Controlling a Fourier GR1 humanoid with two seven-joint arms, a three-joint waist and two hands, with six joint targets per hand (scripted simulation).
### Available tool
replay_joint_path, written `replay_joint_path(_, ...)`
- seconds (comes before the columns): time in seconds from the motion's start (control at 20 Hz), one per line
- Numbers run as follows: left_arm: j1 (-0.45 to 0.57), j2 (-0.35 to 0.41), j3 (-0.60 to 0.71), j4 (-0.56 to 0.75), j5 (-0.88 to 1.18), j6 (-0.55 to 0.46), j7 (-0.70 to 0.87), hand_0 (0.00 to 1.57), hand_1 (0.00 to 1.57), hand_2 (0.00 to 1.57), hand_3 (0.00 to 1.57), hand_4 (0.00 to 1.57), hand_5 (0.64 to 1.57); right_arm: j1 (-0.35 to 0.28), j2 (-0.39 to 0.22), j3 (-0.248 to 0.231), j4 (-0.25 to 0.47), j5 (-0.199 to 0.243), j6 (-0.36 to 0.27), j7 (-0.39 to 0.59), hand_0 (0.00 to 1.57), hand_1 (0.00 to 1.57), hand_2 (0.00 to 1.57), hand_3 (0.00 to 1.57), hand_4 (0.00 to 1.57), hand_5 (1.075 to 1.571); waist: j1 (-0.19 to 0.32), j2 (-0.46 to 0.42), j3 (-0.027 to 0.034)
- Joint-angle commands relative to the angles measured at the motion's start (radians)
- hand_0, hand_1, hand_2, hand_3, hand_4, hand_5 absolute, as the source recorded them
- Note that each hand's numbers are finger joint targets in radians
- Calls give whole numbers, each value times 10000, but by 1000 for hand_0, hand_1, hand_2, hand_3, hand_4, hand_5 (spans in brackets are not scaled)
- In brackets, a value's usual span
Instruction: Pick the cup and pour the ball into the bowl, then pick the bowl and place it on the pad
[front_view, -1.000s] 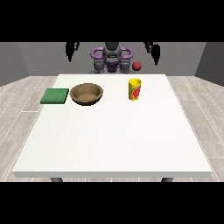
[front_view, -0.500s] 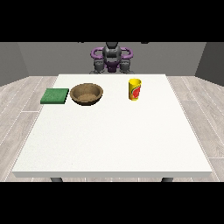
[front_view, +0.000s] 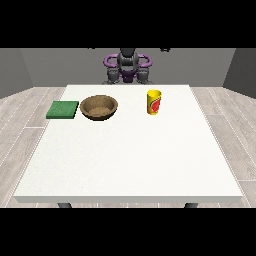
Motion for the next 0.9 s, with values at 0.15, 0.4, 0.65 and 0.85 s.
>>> replay_joint_path(0.15, -1091, -172, -1, 1115, -490, -103, -2315, 0, 0, 0, 0, 548, 1526, -1153, 347, -86, 1014, 346, 18, -2100, 0, 0, 0, 87, 712, 1545, 219, 2794, 4)
replay_joint_path(0.4, -1005, 73, 688, 2404, -597, -238, -4428, 0, 0, 0, 0, 555, 1496, -1242, -119, -1040, 1618, -649, 939, -3386, 0, 0, 0, 0, 691, 1547, -128, 3834, 6)
replay_joint_path(0.65, -1175, 466, 1268, 4612, -241, -1082, -6126, 0, 0, 0, 0, 307, 1480, -1406, -545, -1417, 1672, -878, 1222, -3260, 0, 0, 0, 0, 683, 1553, -349, 3958, 1)
replay_joint_path(0.85, -1682, 291, 1239, 6133, -533, -951, -6723, 0, 0, 0, 0, 0, 1451, -1403, -621, -1597, 2724, -993, 1650, -3895, 0, 0, 0, 0, 667, 1559, -266, 3676, 4)
